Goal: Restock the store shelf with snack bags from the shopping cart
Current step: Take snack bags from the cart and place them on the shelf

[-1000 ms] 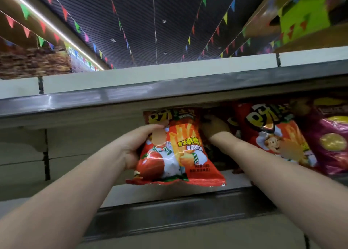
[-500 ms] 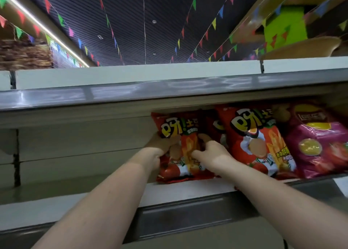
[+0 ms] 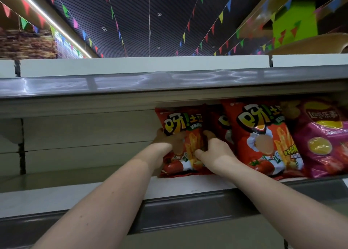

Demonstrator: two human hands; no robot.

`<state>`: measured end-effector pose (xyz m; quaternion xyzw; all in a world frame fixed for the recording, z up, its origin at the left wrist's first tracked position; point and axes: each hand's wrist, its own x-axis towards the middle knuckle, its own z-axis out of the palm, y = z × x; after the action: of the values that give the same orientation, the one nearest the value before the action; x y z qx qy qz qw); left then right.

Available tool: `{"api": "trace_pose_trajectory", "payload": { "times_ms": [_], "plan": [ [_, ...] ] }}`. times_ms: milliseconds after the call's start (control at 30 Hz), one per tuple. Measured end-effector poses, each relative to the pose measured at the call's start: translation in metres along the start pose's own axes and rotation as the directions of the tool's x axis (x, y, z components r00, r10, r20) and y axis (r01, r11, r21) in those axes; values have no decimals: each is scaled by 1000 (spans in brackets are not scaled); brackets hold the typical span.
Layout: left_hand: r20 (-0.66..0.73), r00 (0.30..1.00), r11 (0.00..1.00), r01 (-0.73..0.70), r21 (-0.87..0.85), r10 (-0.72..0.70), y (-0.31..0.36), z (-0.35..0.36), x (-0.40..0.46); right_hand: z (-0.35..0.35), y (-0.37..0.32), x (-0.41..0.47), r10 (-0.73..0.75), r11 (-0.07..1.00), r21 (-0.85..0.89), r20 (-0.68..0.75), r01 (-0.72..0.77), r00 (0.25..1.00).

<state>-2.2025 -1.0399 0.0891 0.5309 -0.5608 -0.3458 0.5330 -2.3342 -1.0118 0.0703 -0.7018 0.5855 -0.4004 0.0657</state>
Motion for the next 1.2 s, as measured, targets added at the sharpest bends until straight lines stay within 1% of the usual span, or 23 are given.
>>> {"api": "trace_pose_trajectory", "payload": {
  "times_ms": [67,133,267,400,467,567,600,700,833,1033,1200],
  "plan": [
    [-38,999,1000,-5,8,6,1,0,-1,-2,-2,-4,-55,997,-50,-48,53,997],
    [-134,990,999,-50,7,51,2,-4,-2,-5,-7,-9,-130,990,-74,-90,123,987],
    [-281,947,987,-158,19,157,2,-18,-12,-8,-23,-17,-218,976,-23,-112,217,969],
    [-376,907,982,-180,57,188,5,-39,-30,-1,-45,-23,-286,955,57,-79,291,955],
    [-426,885,981,-192,37,189,3,-51,-39,6,-54,-25,-325,941,80,-54,329,944],
    [-501,839,976,-209,62,212,-5,-74,-57,21,-68,-26,-406,903,147,-10,403,914],
    [-538,812,974,-211,88,224,-9,-84,-65,27,-75,-28,-433,886,188,8,424,901],
    [-641,727,969,-176,171,245,-22,-118,-89,48,-105,-44,-509,824,319,51,469,859],
    [-740,629,970,-116,214,238,-39,-165,-126,78,-143,-77,-605,732,464,105,499,789],
    [-834,504,969,-25,248,226,-66,-250,-193,124,-212,-128,-683,662,554,168,505,710],
    [-903,400,975,89,206,154,-109,-334,-264,174,-282,-193,-773,586,630,248,509,584]
  ]
}}
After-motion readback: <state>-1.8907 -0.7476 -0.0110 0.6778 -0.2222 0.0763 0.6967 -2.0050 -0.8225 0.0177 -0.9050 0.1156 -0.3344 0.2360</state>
